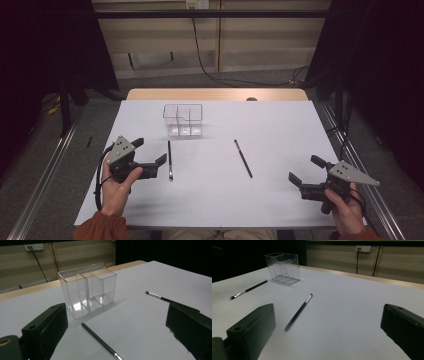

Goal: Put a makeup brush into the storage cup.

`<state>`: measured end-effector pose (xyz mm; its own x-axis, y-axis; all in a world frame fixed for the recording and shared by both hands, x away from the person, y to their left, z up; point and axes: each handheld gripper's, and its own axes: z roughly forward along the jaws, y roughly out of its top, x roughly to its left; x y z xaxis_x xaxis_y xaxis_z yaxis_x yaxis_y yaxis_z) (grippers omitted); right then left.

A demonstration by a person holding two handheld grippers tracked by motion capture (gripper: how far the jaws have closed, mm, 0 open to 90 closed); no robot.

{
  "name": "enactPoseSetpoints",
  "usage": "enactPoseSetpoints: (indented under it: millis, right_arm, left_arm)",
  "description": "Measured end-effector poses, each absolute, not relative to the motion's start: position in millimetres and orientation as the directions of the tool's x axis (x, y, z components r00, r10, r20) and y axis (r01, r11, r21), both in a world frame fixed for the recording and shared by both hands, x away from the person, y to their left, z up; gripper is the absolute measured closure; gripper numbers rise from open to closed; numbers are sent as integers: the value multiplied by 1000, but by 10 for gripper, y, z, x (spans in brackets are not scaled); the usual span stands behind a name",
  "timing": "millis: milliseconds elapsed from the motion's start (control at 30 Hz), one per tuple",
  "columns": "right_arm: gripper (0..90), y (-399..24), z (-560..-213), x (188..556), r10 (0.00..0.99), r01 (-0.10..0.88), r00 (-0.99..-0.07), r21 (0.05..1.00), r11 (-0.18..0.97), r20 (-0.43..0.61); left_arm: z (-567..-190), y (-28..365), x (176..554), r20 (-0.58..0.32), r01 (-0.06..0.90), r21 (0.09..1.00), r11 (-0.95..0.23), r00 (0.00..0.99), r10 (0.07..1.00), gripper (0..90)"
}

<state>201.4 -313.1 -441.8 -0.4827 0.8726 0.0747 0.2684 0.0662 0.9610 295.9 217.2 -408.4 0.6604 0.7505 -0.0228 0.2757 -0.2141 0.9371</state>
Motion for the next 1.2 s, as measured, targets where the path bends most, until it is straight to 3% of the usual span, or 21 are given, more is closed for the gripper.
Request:
enactPoseSetpoints:
  millis: [567, 667, 833, 1200]
  right_arm:
    - [0, -3132, -4419, 2013, 871, 271, -486, 960, 67, 76]
    - [0, -3130, -4419, 2014, 871, 273, -486, 960, 68, 76]
    - [0, -3132, -4418, 2010, 869, 276, -489, 959, 70, 77]
    - [0, -3131, -4419, 2013, 864, 277, -497, 958, 73, 78]
  left_arm:
    - [-4053, 2031, 3295, -17, 314, 908, -276, 688, 726, 32]
    - [-4009, 1998, 3368, -55, 331, 910, -250, 694, 718, 32]
    - [-3942, 1957, 3420, -28, 326, 902, -282, 696, 717, 49]
    - [-3851, 1862, 3564, 1, 432, 799, -419, 696, 719, 57]
